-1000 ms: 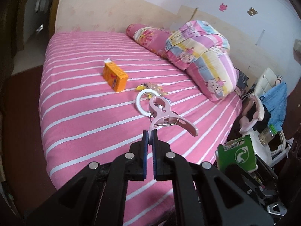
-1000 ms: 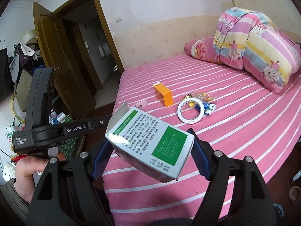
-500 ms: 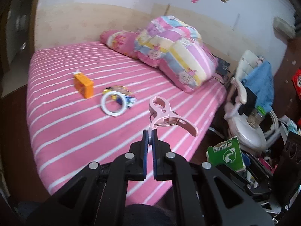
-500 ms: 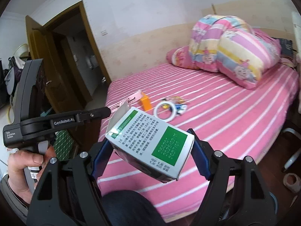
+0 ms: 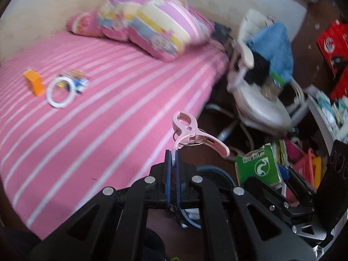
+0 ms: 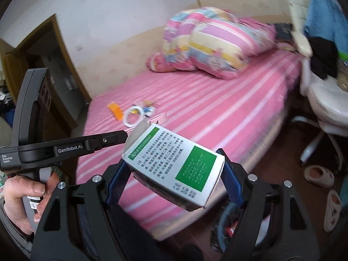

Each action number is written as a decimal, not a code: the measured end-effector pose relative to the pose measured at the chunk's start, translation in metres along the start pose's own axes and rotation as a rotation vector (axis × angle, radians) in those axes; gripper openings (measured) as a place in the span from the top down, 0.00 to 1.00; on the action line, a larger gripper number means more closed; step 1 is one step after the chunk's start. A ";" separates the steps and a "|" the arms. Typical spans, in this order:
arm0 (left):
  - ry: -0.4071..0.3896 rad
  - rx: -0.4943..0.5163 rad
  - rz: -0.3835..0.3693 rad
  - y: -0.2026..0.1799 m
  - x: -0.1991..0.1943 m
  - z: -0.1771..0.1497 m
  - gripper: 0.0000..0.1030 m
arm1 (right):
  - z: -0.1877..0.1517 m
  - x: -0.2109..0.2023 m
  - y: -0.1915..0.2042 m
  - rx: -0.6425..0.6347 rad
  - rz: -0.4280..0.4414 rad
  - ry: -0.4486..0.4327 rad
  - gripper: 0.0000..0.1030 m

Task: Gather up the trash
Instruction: 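Carry the clip and white-green box with both tools over the trash bin, then open both tools to drop the clip and box into the bin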

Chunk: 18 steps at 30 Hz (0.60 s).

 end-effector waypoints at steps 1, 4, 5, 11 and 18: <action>0.022 0.020 -0.008 -0.011 0.010 -0.004 0.96 | -0.009 -0.006 -0.016 0.025 -0.024 0.006 0.26; 0.093 0.078 -0.038 -0.043 0.040 -0.018 0.96 | -0.028 -0.013 -0.046 0.075 -0.073 0.025 0.26; 0.114 0.091 -0.047 -0.052 0.048 -0.023 0.96 | -0.033 -0.014 -0.056 0.091 -0.087 0.034 0.26; 0.271 0.162 -0.100 -0.099 0.111 -0.057 0.96 | -0.084 -0.021 -0.117 0.207 -0.183 0.099 0.26; 0.387 0.256 -0.121 -0.129 0.168 -0.093 0.96 | -0.131 -0.011 -0.170 0.307 -0.258 0.178 0.26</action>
Point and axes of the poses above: each gripper's, at about its wrist camera, not at the fingertips, and x roughly the way its jaws point, y to its left, z to its top, the point moved 5 cm from there along x, roughly the way its jaws point, and after that the axes turned 12 degrees about z, right-handed, at the moved point
